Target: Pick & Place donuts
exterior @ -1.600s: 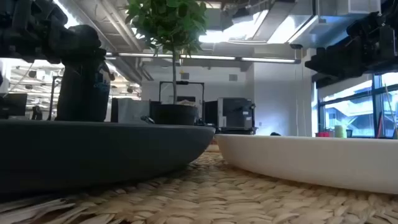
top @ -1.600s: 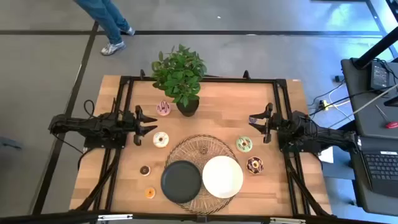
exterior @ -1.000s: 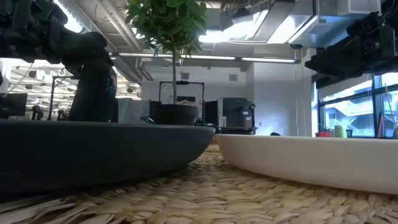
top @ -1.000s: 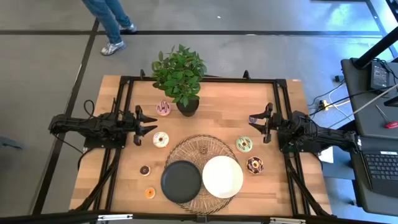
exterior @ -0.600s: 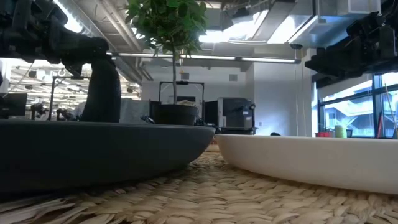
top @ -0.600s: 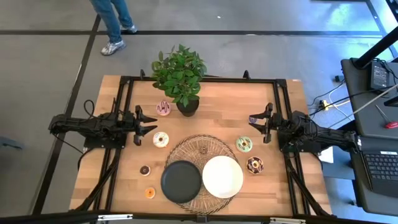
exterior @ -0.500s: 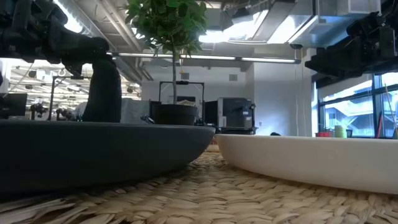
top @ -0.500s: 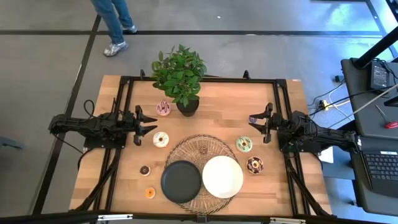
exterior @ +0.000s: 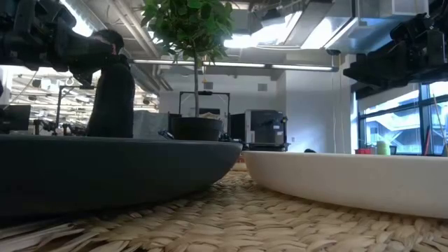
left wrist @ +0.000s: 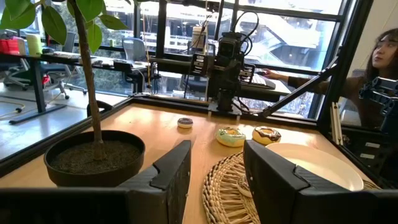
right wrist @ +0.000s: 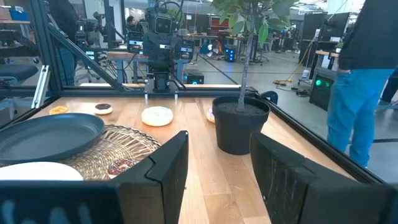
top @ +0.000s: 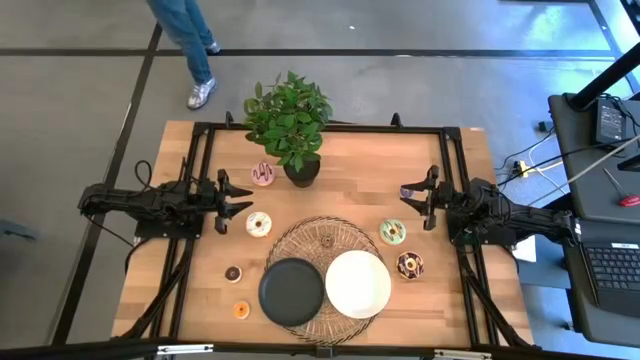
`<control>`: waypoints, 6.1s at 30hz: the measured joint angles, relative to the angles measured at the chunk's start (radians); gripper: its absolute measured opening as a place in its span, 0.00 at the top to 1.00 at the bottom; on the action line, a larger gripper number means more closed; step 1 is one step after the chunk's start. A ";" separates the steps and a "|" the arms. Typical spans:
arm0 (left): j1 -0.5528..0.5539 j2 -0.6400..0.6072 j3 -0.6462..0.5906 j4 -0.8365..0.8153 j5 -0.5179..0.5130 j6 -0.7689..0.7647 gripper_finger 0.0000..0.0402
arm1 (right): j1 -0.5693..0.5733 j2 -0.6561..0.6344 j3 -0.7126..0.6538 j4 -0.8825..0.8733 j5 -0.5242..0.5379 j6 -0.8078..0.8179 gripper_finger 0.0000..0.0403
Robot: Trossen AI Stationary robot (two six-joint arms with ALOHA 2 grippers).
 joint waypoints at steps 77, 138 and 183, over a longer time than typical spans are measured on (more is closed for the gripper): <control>0.000 0.000 0.000 0.000 0.000 0.000 0.64 | 0.000 0.000 0.000 0.010 0.000 0.309 0.57; 0.004 0.192 0.004 0.000 -0.116 -0.106 0.64 | 0.000 0.240 0.000 0.021 0.140 0.282 0.57; 0.004 0.417 0.023 -0.059 -0.050 -0.194 0.49 | 0.000 0.240 0.000 0.020 0.141 0.262 0.57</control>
